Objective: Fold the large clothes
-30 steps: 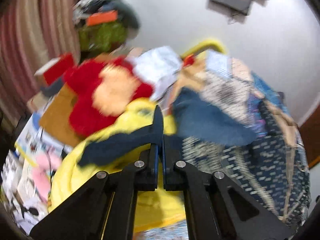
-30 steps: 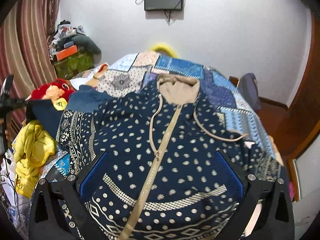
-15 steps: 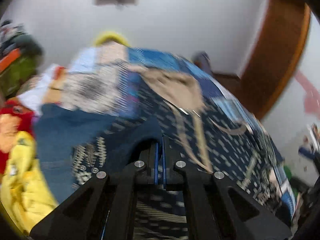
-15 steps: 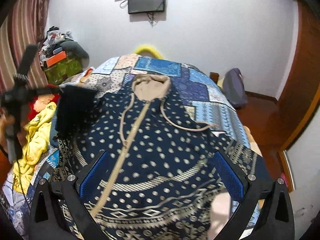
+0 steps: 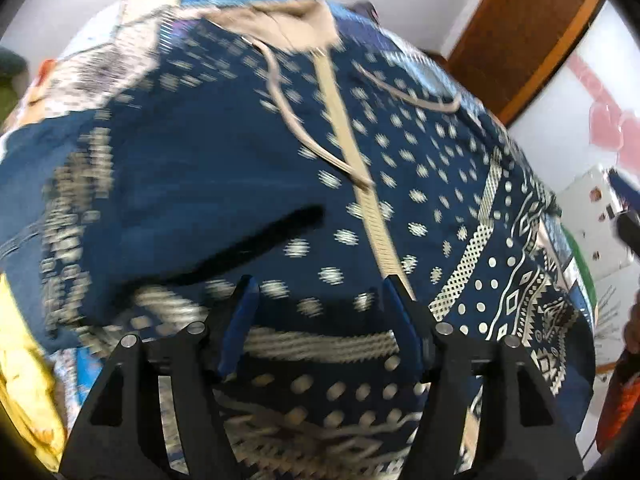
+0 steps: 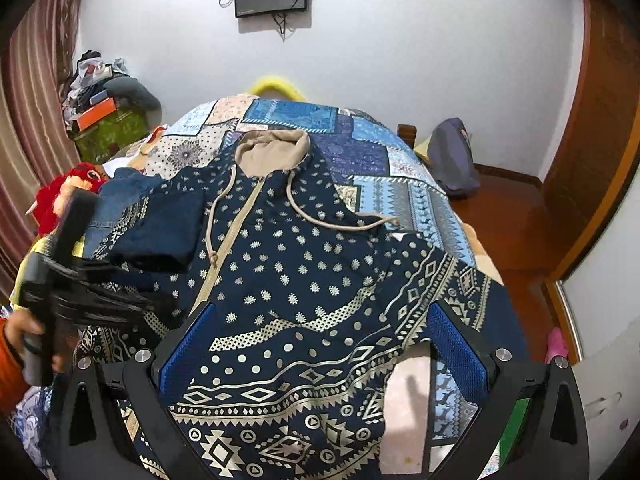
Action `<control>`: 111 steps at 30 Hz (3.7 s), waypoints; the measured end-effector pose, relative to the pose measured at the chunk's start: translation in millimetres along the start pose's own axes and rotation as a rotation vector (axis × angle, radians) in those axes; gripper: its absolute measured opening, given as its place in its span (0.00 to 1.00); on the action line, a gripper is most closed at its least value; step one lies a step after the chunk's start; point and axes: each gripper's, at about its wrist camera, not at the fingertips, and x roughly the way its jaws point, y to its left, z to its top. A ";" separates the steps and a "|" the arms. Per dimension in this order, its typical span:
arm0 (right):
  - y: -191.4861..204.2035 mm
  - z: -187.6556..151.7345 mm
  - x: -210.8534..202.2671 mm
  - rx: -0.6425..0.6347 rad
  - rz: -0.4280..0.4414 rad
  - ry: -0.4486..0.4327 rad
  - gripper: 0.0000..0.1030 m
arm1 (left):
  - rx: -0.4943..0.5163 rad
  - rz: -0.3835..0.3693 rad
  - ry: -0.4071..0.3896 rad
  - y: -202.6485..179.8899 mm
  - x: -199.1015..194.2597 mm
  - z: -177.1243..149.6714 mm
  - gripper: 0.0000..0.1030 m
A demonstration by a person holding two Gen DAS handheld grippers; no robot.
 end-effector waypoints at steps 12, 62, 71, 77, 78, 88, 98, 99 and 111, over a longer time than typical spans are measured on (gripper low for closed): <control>28.2 0.9 26.5 -0.025 0.037 0.018 1.00 | -0.341 0.101 -0.102 143.4 -26.1 3.4 0.65; -104.8 -41.2 -12.4 0.178 -0.165 0.028 1.00 | 0.197 -0.179 0.029 -156.3 54.2 119.2 0.38; -123.7 -43.2 -10.4 0.233 -0.178 0.046 1.00 | 0.195 0.078 -0.177 -103.8 -22.4 107.6 0.68; -165.5 -51.6 17.1 0.327 -0.215 0.151 1.00 | 0.131 0.195 -0.105 -46.9 -9.7 75.9 0.70; -170.8 -53.9 20.7 0.341 -0.209 0.161 1.00 | 0.121 0.208 -0.088 -37.3 -5.7 68.7 0.70; -239.7 -89.7 94.9 0.772 0.063 0.280 0.86 | 0.018 0.242 -0.024 14.8 41.8 33.0 0.70; -248.7 -58.3 123.7 0.747 -0.185 0.199 0.19 | 0.071 0.283 -0.086 -5.2 32.4 30.6 0.73; -248.8 -53.0 121.9 0.724 -0.200 0.190 0.16 | 0.065 0.277 -0.112 -6.8 23.0 27.8 0.73; -153.5 78.2 22.0 0.437 -0.065 -0.126 0.13 | 0.055 0.278 -0.263 1.4 -58.5 0.3 0.73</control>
